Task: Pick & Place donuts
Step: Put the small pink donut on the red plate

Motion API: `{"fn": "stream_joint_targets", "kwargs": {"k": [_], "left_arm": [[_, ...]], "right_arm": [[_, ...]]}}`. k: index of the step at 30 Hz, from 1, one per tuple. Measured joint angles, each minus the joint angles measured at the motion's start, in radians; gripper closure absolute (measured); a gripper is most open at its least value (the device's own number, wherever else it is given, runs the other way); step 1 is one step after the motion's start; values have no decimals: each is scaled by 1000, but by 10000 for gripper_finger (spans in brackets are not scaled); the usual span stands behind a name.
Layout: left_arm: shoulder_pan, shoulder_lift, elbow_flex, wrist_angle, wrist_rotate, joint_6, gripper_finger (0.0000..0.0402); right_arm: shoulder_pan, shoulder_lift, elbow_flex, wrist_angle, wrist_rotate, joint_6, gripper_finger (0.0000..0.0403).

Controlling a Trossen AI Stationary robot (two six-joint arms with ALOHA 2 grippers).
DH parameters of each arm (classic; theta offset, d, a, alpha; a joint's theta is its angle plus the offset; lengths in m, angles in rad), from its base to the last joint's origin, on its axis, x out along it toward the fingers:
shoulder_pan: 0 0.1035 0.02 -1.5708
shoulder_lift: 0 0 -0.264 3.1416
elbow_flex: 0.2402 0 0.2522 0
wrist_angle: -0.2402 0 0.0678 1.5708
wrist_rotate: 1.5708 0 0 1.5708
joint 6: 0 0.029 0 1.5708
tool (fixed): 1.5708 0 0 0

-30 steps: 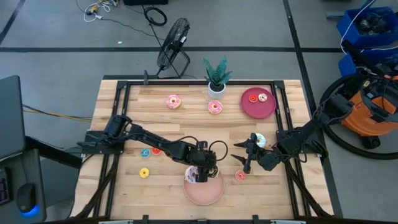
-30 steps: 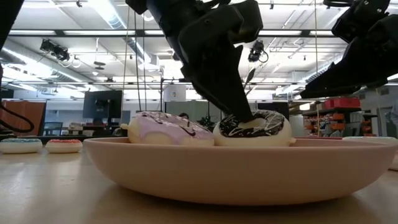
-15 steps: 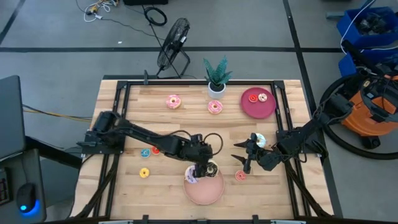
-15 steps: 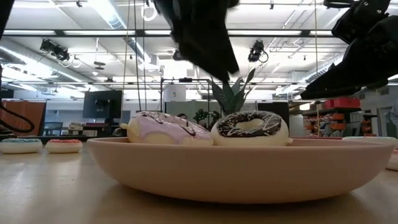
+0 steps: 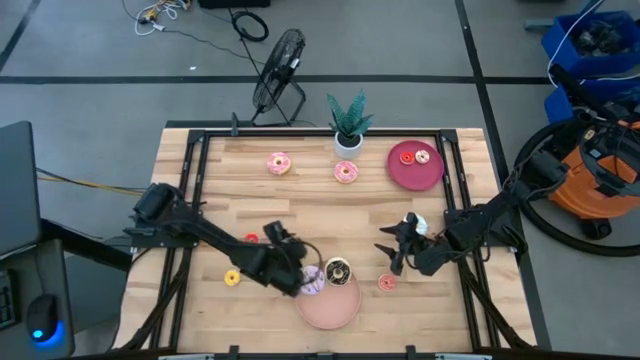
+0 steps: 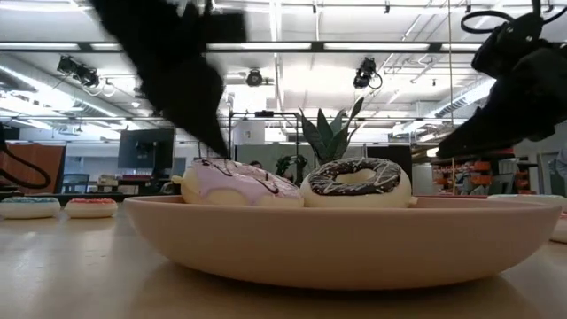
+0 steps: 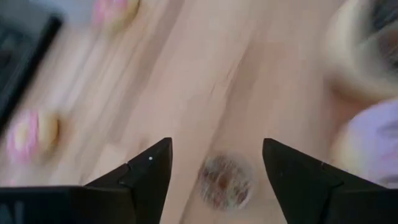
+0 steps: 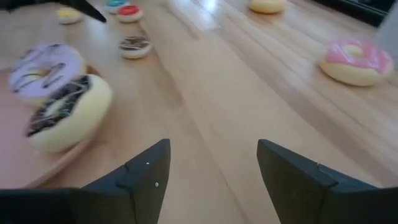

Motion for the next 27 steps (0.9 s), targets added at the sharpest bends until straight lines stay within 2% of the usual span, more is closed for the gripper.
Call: {"fn": "stream_joint_targets", "kwargs": {"k": [4,7,10,12,17,19,22,24,27], "left_arm": [[0,-23,-155,7,-59,-173,171],[-1,-96,-273,36,-122,-266,183],[2,-199,-411,177,-138,-269,195],[7,-264,-503,335,-135,-226,202],[23,-359,-697,751,-130,-47,206],[36,-364,-745,879,-131,21,207],[57,-359,-779,1017,-132,75,207],[71,-358,-789,1048,-131,97,207],[92,-357,-788,1085,-130,123,207]], "right_arm": [[-19,7,0,-4,6,6,151],[-41,15,0,15,-11,-1,151],[-72,20,0,40,-49,-27,151],[-92,24,0,51,-103,-58,151],[-111,26,-1,48,-410,-270,151],[-111,25,-1,79,-563,-329,151],[-106,24,0,141,-729,-367,151],[-99,24,0,145,-781,-368,151],[-83,31,0,128,-782,-368,151]]}}
